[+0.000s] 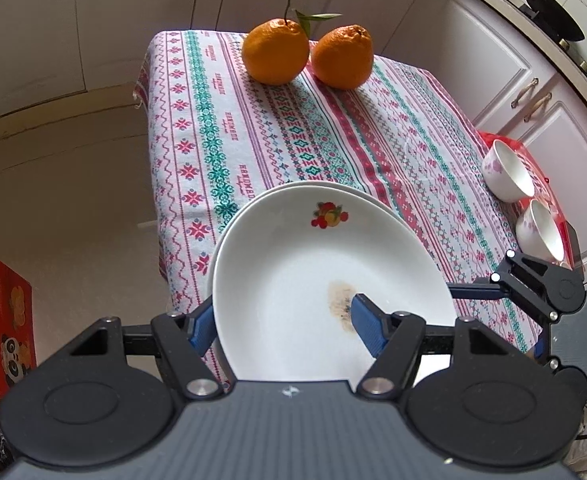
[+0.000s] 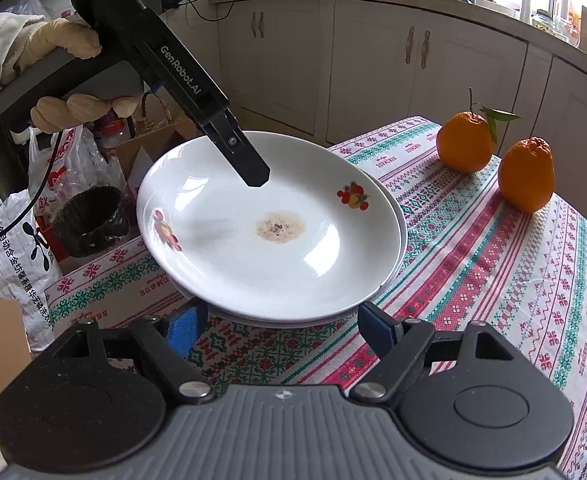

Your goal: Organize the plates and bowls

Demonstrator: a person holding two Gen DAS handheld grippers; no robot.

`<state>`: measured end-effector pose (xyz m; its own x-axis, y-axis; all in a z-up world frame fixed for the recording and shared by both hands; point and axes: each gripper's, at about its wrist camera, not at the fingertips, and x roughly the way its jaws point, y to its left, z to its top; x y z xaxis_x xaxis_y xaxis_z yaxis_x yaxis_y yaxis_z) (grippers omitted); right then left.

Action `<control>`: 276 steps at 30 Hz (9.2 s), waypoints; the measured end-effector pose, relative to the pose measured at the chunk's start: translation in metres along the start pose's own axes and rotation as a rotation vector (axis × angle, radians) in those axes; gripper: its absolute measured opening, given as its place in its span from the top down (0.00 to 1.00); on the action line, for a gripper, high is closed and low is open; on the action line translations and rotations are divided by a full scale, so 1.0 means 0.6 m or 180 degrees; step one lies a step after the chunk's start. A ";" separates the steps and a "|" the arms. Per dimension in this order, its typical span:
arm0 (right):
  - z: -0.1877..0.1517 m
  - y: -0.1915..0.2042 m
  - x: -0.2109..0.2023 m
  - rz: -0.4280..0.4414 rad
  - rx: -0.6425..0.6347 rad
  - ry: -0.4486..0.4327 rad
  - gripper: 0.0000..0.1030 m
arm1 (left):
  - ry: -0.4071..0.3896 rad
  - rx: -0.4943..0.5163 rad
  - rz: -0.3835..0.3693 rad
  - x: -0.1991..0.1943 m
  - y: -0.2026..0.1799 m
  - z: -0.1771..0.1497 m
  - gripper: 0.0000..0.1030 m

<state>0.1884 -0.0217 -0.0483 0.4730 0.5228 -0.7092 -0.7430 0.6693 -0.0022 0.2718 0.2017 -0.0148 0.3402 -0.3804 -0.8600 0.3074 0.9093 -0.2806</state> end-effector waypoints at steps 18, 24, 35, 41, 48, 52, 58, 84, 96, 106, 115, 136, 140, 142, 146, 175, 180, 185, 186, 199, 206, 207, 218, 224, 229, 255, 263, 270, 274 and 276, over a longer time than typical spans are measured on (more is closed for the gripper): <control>-0.008 0.006 -0.046 -0.0194 -0.0012 -0.0201 0.03 | -0.0046 0.0008 0.0177 -0.001 -0.015 -0.002 0.25; -0.011 0.006 -0.052 -0.0211 0.0022 -0.0232 0.03 | -0.0042 0.0004 0.0267 -0.003 -0.012 -0.010 0.24; -0.020 0.005 -0.087 -0.0483 0.0066 -0.0280 0.00 | -0.0397 0.0585 0.0688 -0.017 -0.103 -0.035 0.15; -0.038 0.001 -0.126 -0.0770 0.0119 -0.0276 0.00 | -0.0689 0.0896 0.0699 -0.012 -0.181 -0.065 0.10; -0.088 -0.007 -0.186 -0.0996 0.0252 -0.0297 0.00 | -0.0980 0.1136 0.0528 0.001 -0.287 -0.119 0.10; -0.124 -0.020 -0.222 -0.1117 0.0378 -0.0311 0.00 | -0.1053 0.1155 0.0366 0.019 -0.340 -0.151 0.09; -0.186 -0.048 -0.287 -0.1438 0.0575 -0.0306 0.00 | -0.1001 0.1301 0.0235 0.067 -0.413 -0.182 0.09; -0.347 -0.183 -0.364 -0.1522 0.1627 -0.0194 0.04 | -0.1044 0.2227 -0.0496 0.189 -0.625 -0.212 0.10; -0.355 -0.237 -0.378 -0.1189 0.1809 -0.0152 0.23 | -0.1026 0.2199 -0.0564 0.194 -0.634 -0.215 0.23; -0.352 -0.240 -0.365 -0.0980 0.1773 -0.0068 0.33 | -0.1005 0.2146 -0.0613 0.198 -0.630 -0.212 0.23; -0.350 -0.251 -0.362 -0.0872 0.1796 -0.0043 0.34 | -0.1005 0.2139 -0.0632 0.199 -0.630 -0.212 0.23; -0.302 -0.228 -0.349 -0.0692 0.1749 -0.0101 0.34 | -0.1065 0.2002 -0.0553 0.163 -0.592 -0.213 0.23; -0.277 -0.216 -0.328 -0.0607 0.1643 -0.0095 0.34 | -0.1094 0.1912 -0.0465 0.150 -0.567 -0.215 0.23; -0.264 -0.211 -0.315 -0.0560 0.1582 -0.0099 0.34 | -0.1102 0.1853 -0.0411 0.144 -0.555 -0.214 0.23; -0.237 -0.205 -0.287 -0.0457 0.1499 -0.0099 0.34 | -0.1140 0.1756 -0.0299 0.131 -0.528 -0.212 0.23; -0.145 -0.204 -0.161 -0.0127 0.1263 -0.0050 0.34 | -0.1134 0.1396 0.0066 0.130 -0.426 -0.186 0.23; -0.143 -0.207 -0.158 -0.0140 0.1282 -0.0065 0.34 | -0.1129 0.1369 0.0066 0.133 -0.426 -0.183 0.23; -0.142 -0.205 -0.155 -0.0153 0.1263 -0.0054 0.33 | -0.1129 0.1332 0.0047 0.134 -0.423 -0.184 0.23; -0.141 -0.205 -0.155 -0.0147 0.1262 -0.0059 0.32 | -0.1132 0.1323 0.0041 0.134 -0.422 -0.184 0.23; -0.139 -0.185 -0.183 -0.0287 0.1150 -0.0254 0.01 | -0.1197 0.1364 0.0062 0.116 -0.428 -0.192 0.09; -0.156 -0.177 -0.239 -0.0586 0.1107 -0.0448 0.00 | -0.1215 0.1532 0.0041 0.092 -0.448 -0.193 0.05; -0.161 -0.176 -0.248 -0.0638 0.1102 -0.0474 0.00 | -0.1237 0.1565 0.0036 0.089 -0.451 -0.193 0.05; -0.241 -0.191 -0.332 -0.1176 0.1277 -0.0618 0.00 | -0.1282 0.1951 0.0138 0.077 -0.510 -0.162 0.05; -0.285 -0.205 -0.348 -0.1352 0.1356 -0.0580 0.00 | -0.1296 0.1721 -0.0049 0.081 -0.530 -0.123 0.02; -0.310 -0.217 -0.347 -0.1570 0.1298 -0.0491 0.00 | -0.1262 0.1972 0.0036 0.098 -0.575 -0.104 0.01; -0.346 -0.276 -0.291 -0.1494 0.1097 -0.0331 0.00 | -0.0604 0.2281 -0.0142 0.240 -0.641 0.010 0.01; -0.339 -0.280 -0.286 -0.1425 0.1016 -0.0425 0.01 | -0.0472 0.2086 -0.0111 0.267 -0.636 0.042 0.05; -0.337 -0.280 -0.278 -0.1387 0.0939 -0.0416 0.09 | -0.0302 0.1995 -0.0188 0.285 -0.634 0.058 0.27; -0.335 -0.281 -0.279 -0.1374 0.0912 -0.0426 0.09 | -0.0243 0.1947 -0.0225 0.293 -0.632 0.064 0.32; -0.334 -0.283 -0.280 -0.1355 0.0900 -0.0443 0.12 | -0.0213 0.1919 -0.0252 0.295 -0.631 0.069 0.36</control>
<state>0.1402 -0.3290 -0.0703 0.7777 0.2259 -0.5866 -0.3237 0.9439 -0.0656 0.2525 -0.2167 -0.0435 0.3448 -0.4706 -0.8122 0.7762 0.6295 -0.0352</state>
